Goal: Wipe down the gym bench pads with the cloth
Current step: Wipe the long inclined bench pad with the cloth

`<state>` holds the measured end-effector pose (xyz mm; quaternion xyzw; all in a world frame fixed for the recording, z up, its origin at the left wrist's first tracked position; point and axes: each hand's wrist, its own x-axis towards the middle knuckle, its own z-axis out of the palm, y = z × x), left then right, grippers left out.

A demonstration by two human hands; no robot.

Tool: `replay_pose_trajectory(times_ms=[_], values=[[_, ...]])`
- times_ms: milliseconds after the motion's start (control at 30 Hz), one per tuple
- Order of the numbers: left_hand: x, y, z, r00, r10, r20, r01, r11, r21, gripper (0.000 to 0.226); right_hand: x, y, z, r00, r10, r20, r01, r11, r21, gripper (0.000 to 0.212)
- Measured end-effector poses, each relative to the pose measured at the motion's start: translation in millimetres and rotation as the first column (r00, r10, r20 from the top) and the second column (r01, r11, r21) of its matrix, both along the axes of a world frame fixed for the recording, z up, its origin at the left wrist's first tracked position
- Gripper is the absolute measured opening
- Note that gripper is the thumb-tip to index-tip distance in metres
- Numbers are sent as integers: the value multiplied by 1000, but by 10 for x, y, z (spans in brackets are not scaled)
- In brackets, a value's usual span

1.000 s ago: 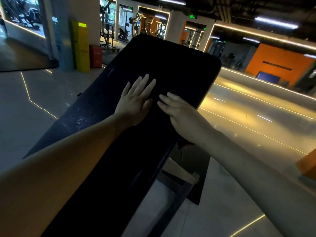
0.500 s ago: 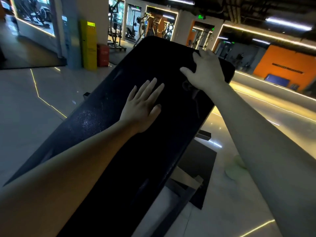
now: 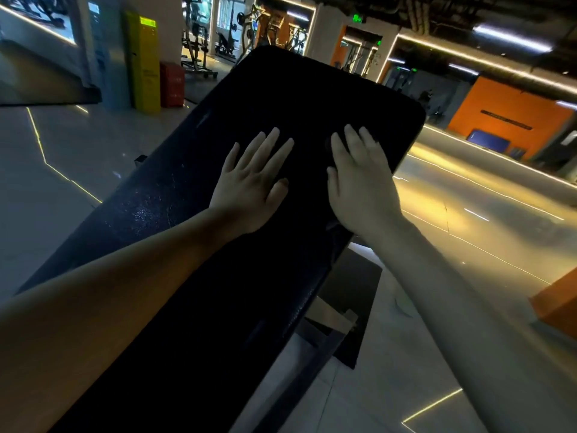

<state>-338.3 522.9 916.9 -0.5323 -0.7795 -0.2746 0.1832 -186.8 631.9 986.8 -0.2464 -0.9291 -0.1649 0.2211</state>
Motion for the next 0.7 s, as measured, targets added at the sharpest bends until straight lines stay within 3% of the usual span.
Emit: replay_pose_trajectory(times_ms=[367, 567, 700], values=[[-5, 5, 8, 1000, 24, 18, -24, 1000, -8, 75, -894, 453, 589, 997, -18, 69, 19, 1000, -13, 55], [18, -16, 5, 999, 43, 31, -42, 999, -28, 77, -537, 147, 380, 996, -34, 86, 41, 996, -84, 57], [21, -4, -5, 998, 49, 33, -48, 999, -25, 81, -13, -215, -29, 1000, -14, -1, 14, 996, -87, 59]])
